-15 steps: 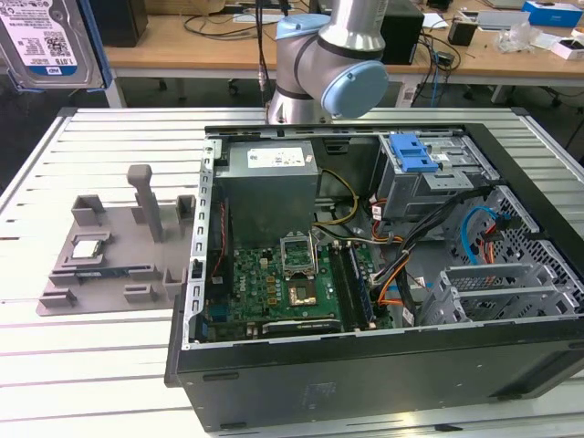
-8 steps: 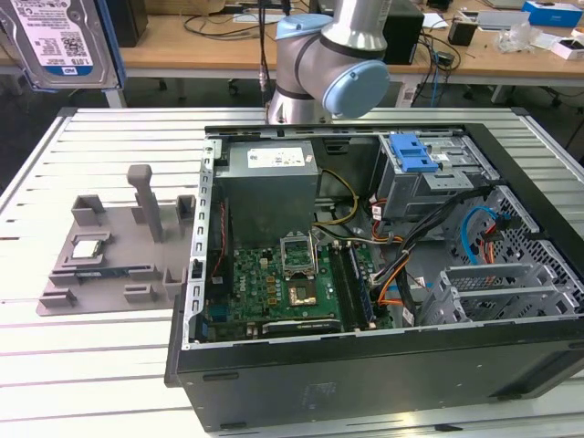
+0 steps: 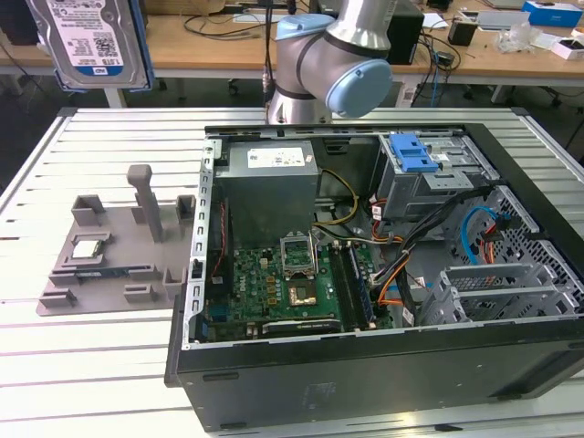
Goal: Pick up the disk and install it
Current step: 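Pick up the disk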
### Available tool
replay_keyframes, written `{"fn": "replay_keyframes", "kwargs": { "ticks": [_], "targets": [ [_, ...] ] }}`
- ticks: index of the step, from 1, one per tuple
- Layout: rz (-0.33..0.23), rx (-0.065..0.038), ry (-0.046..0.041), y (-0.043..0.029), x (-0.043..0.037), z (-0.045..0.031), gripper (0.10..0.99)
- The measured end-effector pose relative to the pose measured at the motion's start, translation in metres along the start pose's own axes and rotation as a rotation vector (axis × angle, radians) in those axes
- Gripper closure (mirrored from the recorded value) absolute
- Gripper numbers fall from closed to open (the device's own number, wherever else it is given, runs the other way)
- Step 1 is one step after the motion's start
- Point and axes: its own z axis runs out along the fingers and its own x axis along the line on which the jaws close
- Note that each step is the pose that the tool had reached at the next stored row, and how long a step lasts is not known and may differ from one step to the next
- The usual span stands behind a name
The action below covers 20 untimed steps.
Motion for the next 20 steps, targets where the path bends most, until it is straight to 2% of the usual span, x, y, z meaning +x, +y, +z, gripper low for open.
{"fn": "replay_keyframes", "kwargs": {
  "ticks": [2,5,7,9,13,15,20],
  "targets": [
    [0.000,0.000,0.0000,-0.0080,0.0001,-0.0004,0.718],
    [0.000,0.000,0.0000,-0.0255,0.0005,-0.0011,0.718],
    [0.000,0.000,0.0000,-0.0316,0.0006,-0.0014,0.718],
    [0.000,0.000,0.0000,-0.0437,0.0008,-0.0020,0.718],
    [0.000,0.000,0.0000,-0.0574,0.0011,-0.0025,0.718],
    [0.000,-0.001,0.0001,-0.0710,0.0014,-0.0032,0.718],
    [0.000,-0.001,0.0000,-0.0901,0.0017,-0.0040,0.718]
  ]
}}
